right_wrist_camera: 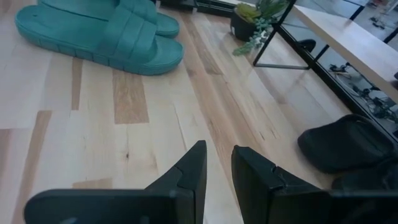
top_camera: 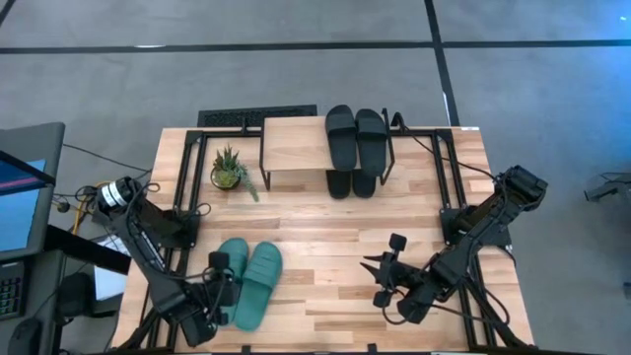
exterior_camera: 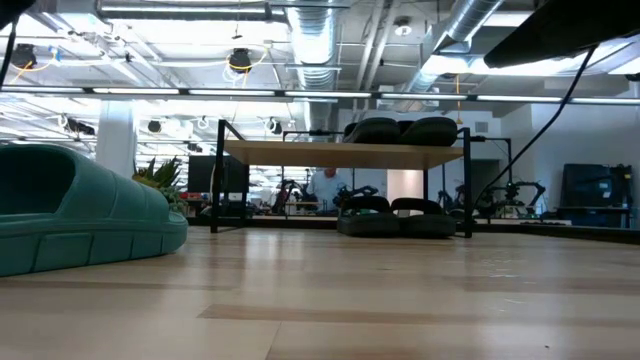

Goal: Pick and place slides into the shelf
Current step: Put the green slipper on the shelf

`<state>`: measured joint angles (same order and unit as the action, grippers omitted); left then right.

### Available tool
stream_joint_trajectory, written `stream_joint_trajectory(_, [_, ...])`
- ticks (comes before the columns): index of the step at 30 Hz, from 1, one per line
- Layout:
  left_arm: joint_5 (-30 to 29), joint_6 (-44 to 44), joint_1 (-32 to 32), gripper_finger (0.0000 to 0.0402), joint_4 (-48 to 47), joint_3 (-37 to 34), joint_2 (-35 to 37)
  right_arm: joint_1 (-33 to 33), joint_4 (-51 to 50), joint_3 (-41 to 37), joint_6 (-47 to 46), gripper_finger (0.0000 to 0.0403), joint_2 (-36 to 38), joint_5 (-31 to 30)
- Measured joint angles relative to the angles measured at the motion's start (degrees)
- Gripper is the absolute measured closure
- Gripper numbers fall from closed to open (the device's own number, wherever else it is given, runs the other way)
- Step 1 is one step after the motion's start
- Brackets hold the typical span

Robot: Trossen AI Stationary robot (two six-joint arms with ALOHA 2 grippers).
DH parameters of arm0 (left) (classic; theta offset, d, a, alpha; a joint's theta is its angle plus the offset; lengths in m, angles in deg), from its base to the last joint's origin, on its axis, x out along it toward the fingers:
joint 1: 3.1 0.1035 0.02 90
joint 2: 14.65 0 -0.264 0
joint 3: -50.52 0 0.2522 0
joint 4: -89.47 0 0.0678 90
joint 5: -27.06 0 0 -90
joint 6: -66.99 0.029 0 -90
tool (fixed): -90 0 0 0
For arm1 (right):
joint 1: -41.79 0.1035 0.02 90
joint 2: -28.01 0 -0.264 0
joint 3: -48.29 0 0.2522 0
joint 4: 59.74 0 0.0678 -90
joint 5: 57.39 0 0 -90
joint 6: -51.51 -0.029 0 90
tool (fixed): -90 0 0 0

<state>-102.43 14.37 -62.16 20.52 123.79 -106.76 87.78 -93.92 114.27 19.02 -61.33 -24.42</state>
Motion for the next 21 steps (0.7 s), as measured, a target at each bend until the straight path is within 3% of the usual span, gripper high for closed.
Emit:
stream_joint_trajectory(5, [-0.01, 1.97, 1.91, 0.0362, 0.15, 0.00, 0.00, -0.02, 0.02, -0.01, 0.02, 0.0337, 0.00, 0.06])
stream_joint_trajectory(10, [1.20, -1.05, 1.73, 0.0332, -6.59, 0.89, -0.04, -1.50, 5.06, -0.01, 3.18, 0.0337, 0.00, 1.08])
stream_joint_trajectory(16, [0.33, -9.57, -1.73, 0.0315, -14.43, 1.97, -0.04, -7.79, 28.51, 0.02, 24.12, 0.0337, -0.29, 22.30])
stream_joint_trajectory(21, [-0.43, -14.98, -4.75, 0.0312, -17.29, 1.97, -0.04, -11.61, 36.30, 1.62, 33.74, 0.0337, -5.30, 25.66])
